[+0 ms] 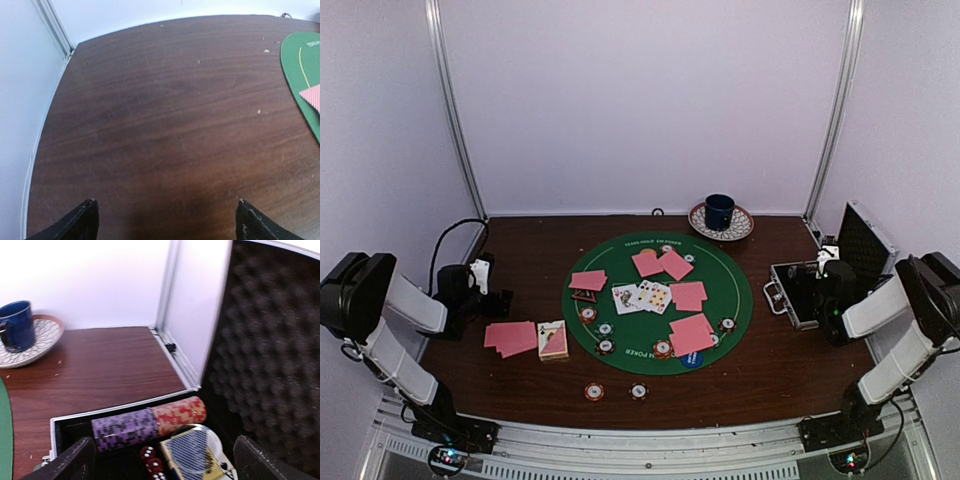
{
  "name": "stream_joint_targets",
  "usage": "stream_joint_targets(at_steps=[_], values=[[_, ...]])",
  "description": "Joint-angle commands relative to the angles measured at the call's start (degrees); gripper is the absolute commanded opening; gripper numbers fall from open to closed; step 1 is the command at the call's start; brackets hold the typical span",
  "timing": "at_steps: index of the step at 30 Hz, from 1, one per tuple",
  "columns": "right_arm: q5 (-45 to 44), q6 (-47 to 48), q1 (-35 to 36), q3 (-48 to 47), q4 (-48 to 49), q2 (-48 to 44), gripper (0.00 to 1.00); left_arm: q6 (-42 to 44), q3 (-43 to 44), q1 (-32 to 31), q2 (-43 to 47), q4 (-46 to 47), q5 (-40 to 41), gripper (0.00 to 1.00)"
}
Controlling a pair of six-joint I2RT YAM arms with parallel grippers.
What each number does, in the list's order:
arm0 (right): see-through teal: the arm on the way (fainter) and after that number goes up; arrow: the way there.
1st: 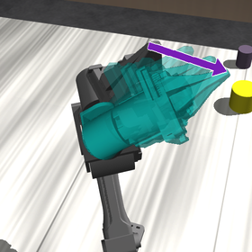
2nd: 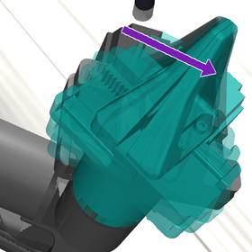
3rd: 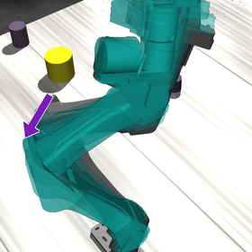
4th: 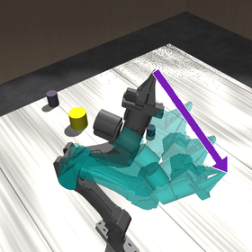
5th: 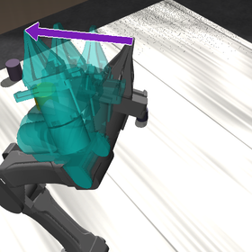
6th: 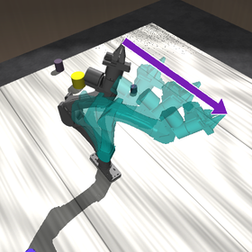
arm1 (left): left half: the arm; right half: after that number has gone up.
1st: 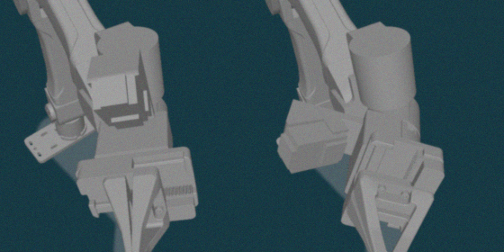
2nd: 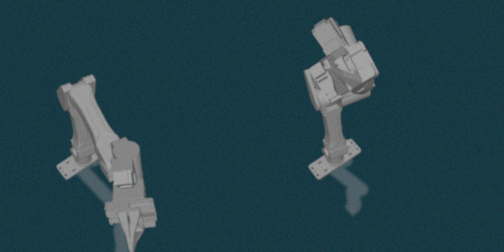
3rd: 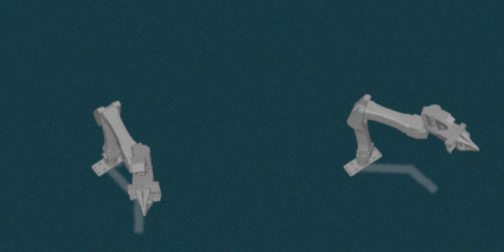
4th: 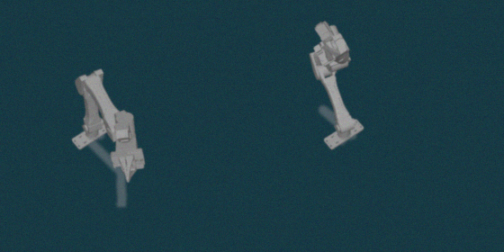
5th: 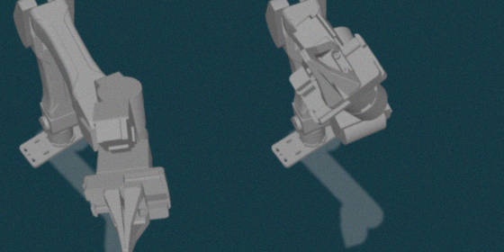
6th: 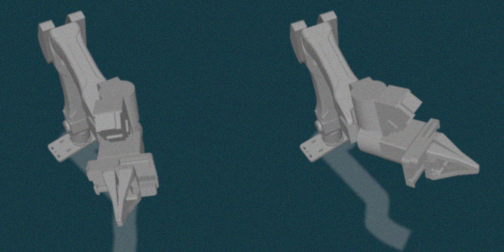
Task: Distribute texas hold em gaming equipment
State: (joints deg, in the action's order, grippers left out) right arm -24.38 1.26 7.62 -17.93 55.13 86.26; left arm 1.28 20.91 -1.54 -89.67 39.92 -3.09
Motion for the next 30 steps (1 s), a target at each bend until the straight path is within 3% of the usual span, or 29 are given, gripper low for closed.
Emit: stream_joint_targets(at_steps=[1,3,6,17,24,30], values=[[6.93,4.45,-0.15,1.79,13.96,4.68,0.99,-1.10,-0.06,0.48,-0.38,9.42,3.99,0.98],[4.56,1.54,-0.43,-3.53,0.41,3.02,1.00,-2.58,0.01,0.49,-0.33,9.65,3.70,0.98],[8.03,-1.17,-3.91,-4.13,-1.86,2.37,1.00,-2.57,-0.11,0.49,-0.18,9.41,3.71,0.98],[10.82,3.56,-1.82,-0.02,8.49,3.61,0.99,-2.57,-0.27,0.48,-0.19,9.92,3.66,0.97],[12.34,3.29,-2.19,-3.29,1.94,3.48,0.99,-2.53,-0.27,0.49,-0.24,9.92,3.69,0.98],[12.87,3.55,-2.40,-2.58,3.44,3.29,0.99,-2.59,-0.33,0.49,-0.17,9.92,3.62,0.98]])
